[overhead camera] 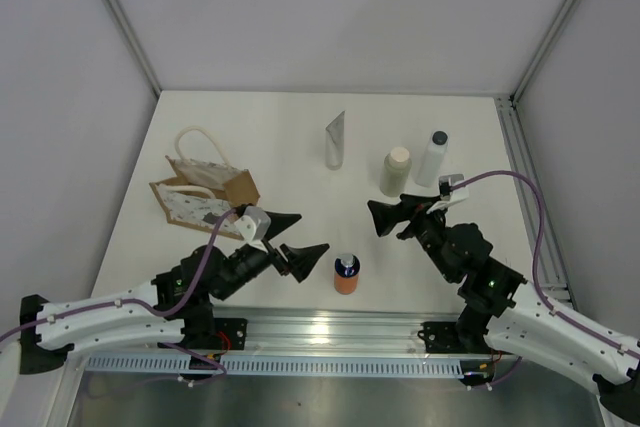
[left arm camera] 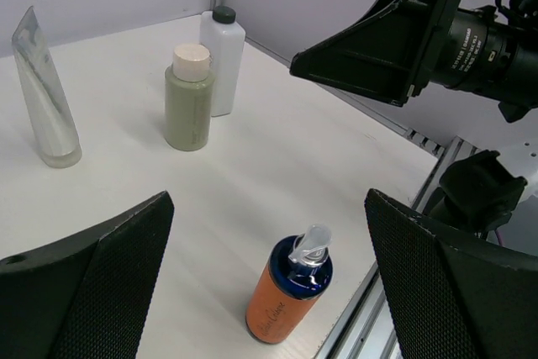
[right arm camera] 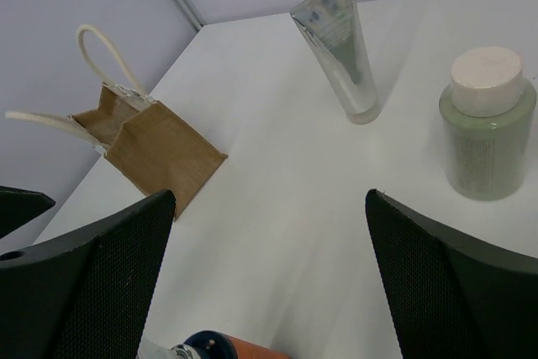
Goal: Place the personal care products into the canvas bag
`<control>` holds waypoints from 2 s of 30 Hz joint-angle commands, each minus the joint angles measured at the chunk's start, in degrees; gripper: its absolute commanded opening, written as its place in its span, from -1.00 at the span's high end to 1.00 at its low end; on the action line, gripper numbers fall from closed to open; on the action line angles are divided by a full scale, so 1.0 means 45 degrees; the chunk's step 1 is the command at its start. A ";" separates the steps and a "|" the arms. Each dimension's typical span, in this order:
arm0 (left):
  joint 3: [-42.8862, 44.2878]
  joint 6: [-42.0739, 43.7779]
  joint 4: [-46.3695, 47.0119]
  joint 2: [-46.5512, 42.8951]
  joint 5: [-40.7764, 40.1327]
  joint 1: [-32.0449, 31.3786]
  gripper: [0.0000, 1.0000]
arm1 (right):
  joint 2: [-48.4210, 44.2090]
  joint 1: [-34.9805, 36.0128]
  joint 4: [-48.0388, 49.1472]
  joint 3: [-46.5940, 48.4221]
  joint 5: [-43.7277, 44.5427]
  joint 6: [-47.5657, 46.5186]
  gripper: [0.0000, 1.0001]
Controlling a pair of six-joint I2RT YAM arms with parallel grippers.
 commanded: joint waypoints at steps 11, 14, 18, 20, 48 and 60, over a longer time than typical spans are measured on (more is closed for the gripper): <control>0.1409 0.0311 0.0038 0.2285 0.1525 -0.0039 -0.98 | -0.0523 0.0046 -0.0384 0.0529 0.1359 -0.0194 -0.99; 0.1917 0.0292 -0.0587 0.2734 0.1837 -0.0039 -0.98 | -0.0503 0.0007 -0.0385 0.0530 0.1302 -0.0253 -0.98; 0.2443 -0.0176 -0.1466 0.3183 0.1488 -0.0039 -0.99 | -0.0386 0.0007 -0.0385 0.0549 0.1282 -0.0272 -0.99; 0.2562 -0.0313 -0.1702 0.3379 0.1680 -0.0058 -0.98 | -0.0327 0.0007 -0.0424 0.0607 0.1243 -0.0273 -0.99; 0.3342 -0.0782 -0.3089 0.7597 0.1760 -0.0448 -0.80 | -0.0152 -0.0032 -0.0619 0.0763 0.0910 -0.0312 -0.99; 0.4163 -0.0918 -0.4084 0.8633 0.0940 -0.0663 -0.65 | -0.0132 -0.0051 -0.0697 0.0764 0.0950 -0.0312 -0.99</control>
